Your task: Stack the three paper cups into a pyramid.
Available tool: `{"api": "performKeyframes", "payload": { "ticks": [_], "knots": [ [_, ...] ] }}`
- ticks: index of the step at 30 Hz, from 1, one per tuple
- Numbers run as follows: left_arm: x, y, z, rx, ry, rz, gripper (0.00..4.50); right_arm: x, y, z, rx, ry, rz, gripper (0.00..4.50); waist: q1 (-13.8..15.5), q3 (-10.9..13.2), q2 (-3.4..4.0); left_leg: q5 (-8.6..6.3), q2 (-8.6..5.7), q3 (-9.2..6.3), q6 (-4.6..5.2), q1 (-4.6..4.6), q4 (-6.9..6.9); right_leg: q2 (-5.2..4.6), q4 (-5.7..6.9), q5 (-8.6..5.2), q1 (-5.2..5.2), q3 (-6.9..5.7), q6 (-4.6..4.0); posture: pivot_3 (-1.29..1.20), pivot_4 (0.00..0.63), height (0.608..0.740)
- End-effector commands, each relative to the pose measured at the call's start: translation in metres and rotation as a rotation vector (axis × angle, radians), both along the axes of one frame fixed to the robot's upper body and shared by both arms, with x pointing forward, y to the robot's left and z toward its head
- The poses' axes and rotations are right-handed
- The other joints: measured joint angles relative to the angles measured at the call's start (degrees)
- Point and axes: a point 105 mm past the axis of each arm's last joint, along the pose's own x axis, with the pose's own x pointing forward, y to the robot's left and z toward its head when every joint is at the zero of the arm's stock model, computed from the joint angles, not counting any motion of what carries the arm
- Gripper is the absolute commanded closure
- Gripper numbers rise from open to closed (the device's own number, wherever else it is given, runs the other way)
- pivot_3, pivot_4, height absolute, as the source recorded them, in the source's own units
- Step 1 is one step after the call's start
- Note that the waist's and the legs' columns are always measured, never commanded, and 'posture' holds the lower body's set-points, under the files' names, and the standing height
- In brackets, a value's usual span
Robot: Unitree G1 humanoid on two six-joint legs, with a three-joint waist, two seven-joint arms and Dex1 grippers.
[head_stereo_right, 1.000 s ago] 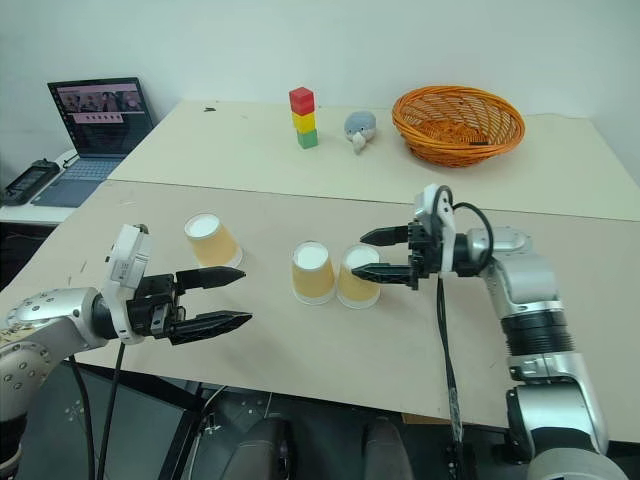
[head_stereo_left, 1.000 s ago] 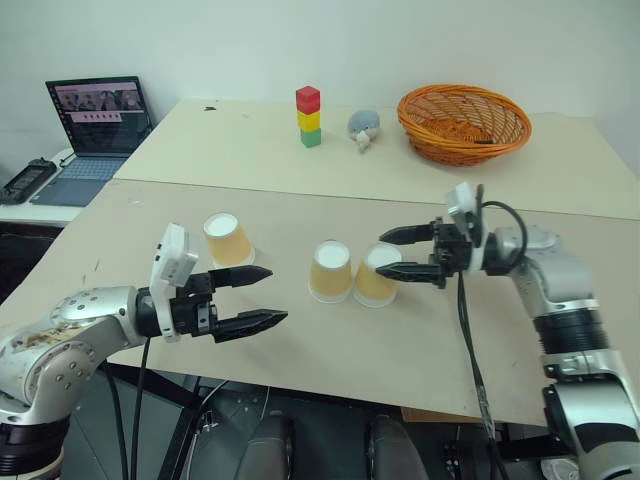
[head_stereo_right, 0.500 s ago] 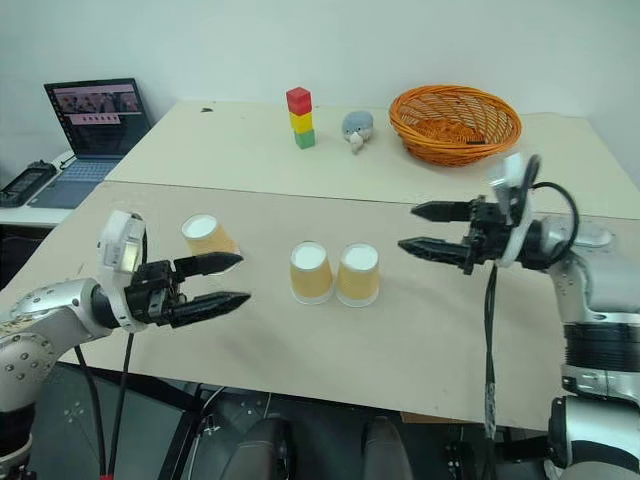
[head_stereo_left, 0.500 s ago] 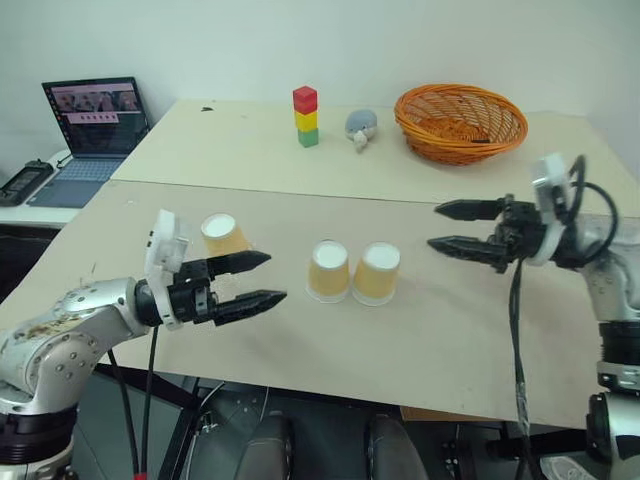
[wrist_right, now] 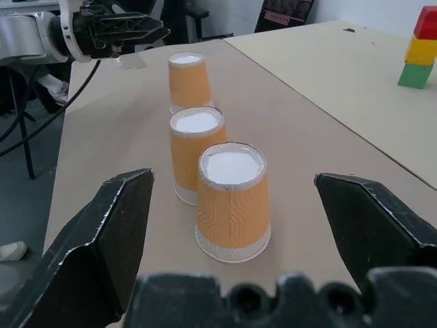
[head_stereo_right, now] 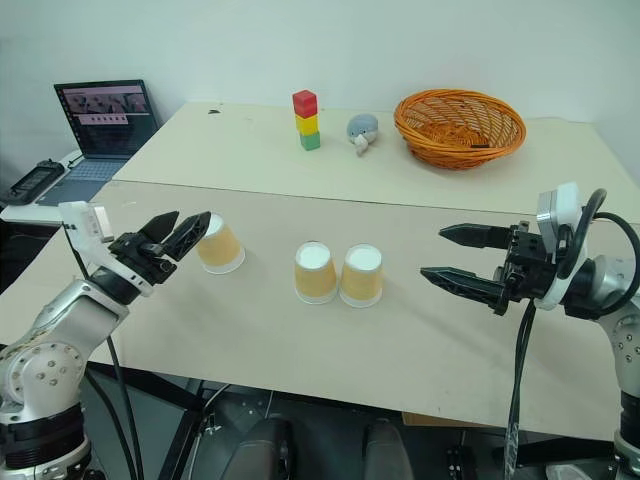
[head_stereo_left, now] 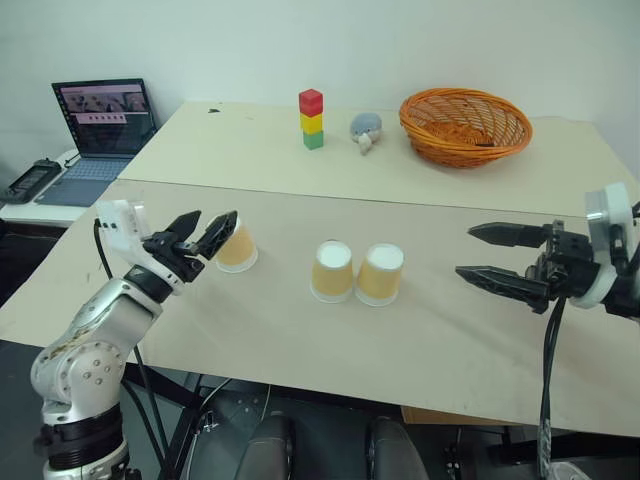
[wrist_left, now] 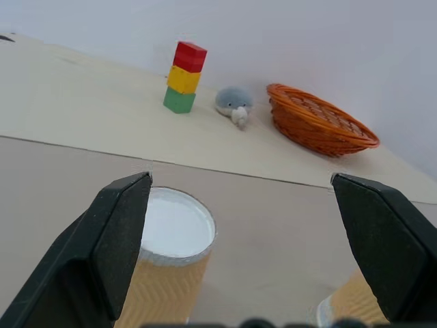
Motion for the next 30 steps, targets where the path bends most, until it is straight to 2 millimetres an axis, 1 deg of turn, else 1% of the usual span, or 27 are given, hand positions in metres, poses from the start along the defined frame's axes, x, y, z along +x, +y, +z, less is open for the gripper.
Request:
{"api": "performKeyframes", "payload": {
  "ticks": [1,4,7,10,14,19,26,30],
  "knots": [
    [0.012,0.010,0.012,0.055,-0.064,0.060,0.00,-0.004,0.003,0.013,0.015,-0.073,-0.003,0.09,0.1,0.0,-0.01,0.00,-0.02,0.01,0.00,0.00,0.00,0.02,0.00,0.00,0.00,0.01,0.00,0.00,0.150,0.629],
    [0.025,0.015,0.007,0.097,-0.058,0.095,0.00,-0.006,0.003,0.013,0.022,-0.079,-0.013,0.09,0.3,0.0,-0.03,0.00,-0.03,0.01,0.00,-0.03,0.00,0.09,-0.01,0.00,0.01,-0.01,0.00,0.00,0.150,0.629],
    [0.037,0.013,0.003,0.124,-0.055,0.099,0.00,-0.007,0.000,0.014,0.027,-0.103,-0.046,0.09,0.6,0.0,-0.05,0.00,-0.04,0.01,0.00,-0.04,0.00,0.09,-0.01,0.00,0.01,-0.01,0.00,0.00,0.150,0.629],
    [0.046,0.007,0.002,0.126,-0.053,0.069,0.00,-0.008,-0.005,0.016,0.035,-0.115,-0.074,0.09,0.7,0.0,-0.06,0.00,-0.07,0.00,-0.01,-0.07,0.00,0.08,-0.01,0.00,0.01,-0.03,0.00,0.00,0.150,0.629],
    [0.054,-0.006,0.005,0.140,-0.077,0.014,0.00,-0.010,-0.005,0.017,0.033,-0.132,-0.088,0.09,0.6,0.0,-0.08,0.01,-0.08,-0.01,-0.02,-0.09,0.02,0.08,-0.03,0.00,0.01,-0.04,0.00,0.00,0.150,0.629],
    [0.058,-0.019,0.012,0.141,-0.103,-0.042,0.00,-0.013,-0.004,0.015,0.040,-0.138,-0.100,0.09,0.5,0.1,-0.10,0.01,-0.05,-0.02,-0.02,-0.08,0.01,0.08,-0.01,0.00,0.01,-0.03,0.01,0.00,0.150,0.629],
    [0.057,-0.016,0.001,0.149,-0.079,-0.033,0.00,-0.015,-0.009,0.015,0.045,-0.142,-0.127,0.09,0.5,0.1,-0.11,0.01,-0.03,-0.02,-0.02,-0.05,0.01,0.19,-0.01,0.00,0.02,0.00,0.01,0.00,0.150,0.629],
    [0.056,-0.015,0.000,0.155,-0.078,-0.018,0.00,-0.014,-0.009,0.014,0.047,-0.145,-0.125,0.09,0.5,0.1,-0.11,0.02,-0.02,-0.03,-0.02,-0.04,0.01,0.21,-0.01,0.00,0.03,0.01,0.01,0.00,0.150,0.629]
  ]
}}
